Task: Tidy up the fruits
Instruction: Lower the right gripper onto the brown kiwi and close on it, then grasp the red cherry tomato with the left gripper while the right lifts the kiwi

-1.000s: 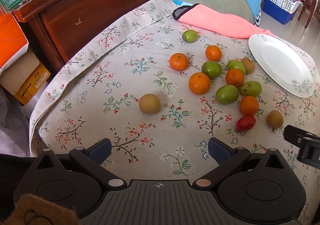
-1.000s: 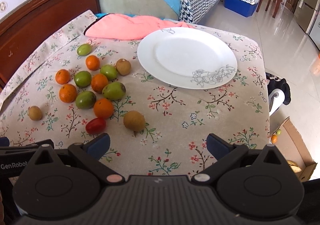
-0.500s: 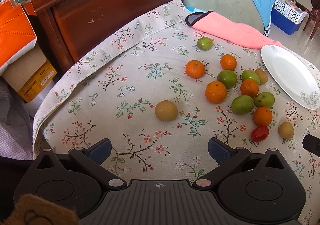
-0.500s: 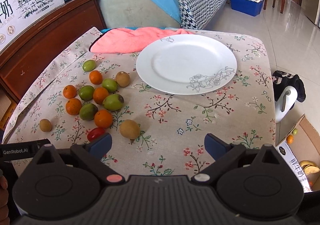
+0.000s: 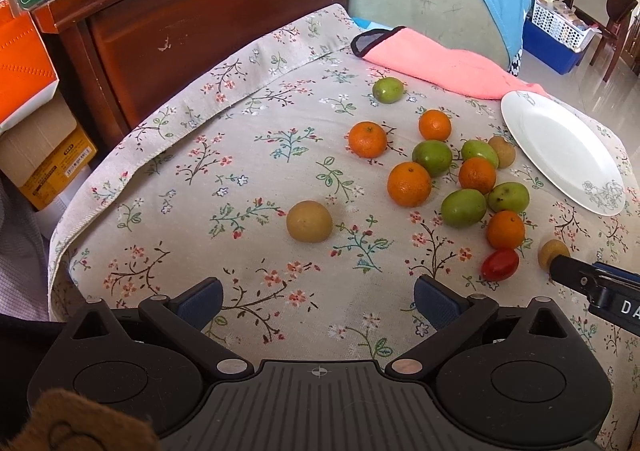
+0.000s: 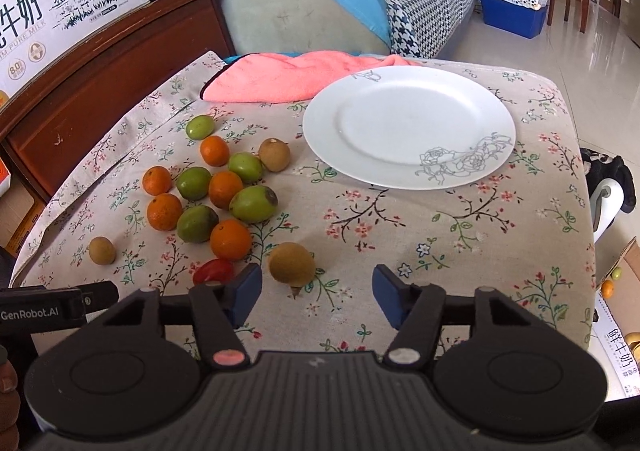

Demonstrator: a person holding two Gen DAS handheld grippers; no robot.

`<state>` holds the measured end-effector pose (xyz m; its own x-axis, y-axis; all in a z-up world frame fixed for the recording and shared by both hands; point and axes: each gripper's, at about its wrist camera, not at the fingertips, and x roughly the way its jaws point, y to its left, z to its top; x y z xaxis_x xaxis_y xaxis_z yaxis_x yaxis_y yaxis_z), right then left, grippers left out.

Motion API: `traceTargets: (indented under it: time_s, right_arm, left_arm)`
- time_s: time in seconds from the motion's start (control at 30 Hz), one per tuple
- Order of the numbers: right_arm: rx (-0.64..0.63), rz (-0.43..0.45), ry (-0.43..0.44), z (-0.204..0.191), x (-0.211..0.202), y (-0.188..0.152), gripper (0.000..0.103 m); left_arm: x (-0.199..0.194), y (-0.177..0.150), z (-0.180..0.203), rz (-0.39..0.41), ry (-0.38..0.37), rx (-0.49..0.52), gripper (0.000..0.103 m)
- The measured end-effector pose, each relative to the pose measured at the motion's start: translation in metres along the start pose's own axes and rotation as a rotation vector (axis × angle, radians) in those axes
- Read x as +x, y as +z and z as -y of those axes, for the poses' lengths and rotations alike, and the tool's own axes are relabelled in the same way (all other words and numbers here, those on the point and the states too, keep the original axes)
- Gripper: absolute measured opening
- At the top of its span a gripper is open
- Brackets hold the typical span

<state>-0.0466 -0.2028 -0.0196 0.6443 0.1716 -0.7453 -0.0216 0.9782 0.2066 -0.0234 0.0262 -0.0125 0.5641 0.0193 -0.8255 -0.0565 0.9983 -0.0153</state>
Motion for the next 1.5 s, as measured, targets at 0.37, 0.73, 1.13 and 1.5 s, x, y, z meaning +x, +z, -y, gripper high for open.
traceTargets:
  time_s: [0.37,0.73,1.13,1.5]
  right_arm:
    - [-0.031,-0.003,-0.001,-0.008,0.012,-0.002,0.041]
    - [-0.045,0.029,0.002,-0.009,0.007,-0.002,0.028]
    - [0.069,0.047,-0.067,0.015,-0.007,0.004,0.028]
    - [0.157,0.041,-0.082,0.033,-0.016,0.005,0.028]
  left_arm:
    - [0.003,-0.004,0.013,0.000,-0.007,0.051,0.101]
    - [0.005,-0.007,0.027,-0.008,-0.013,0.111,0.102]
    - [0.001,-0.008,0.041,0.025,-0.136,0.114,0.101]
    - [-0.003,-0.010,0.068,0.113,-0.233,0.157,0.088]
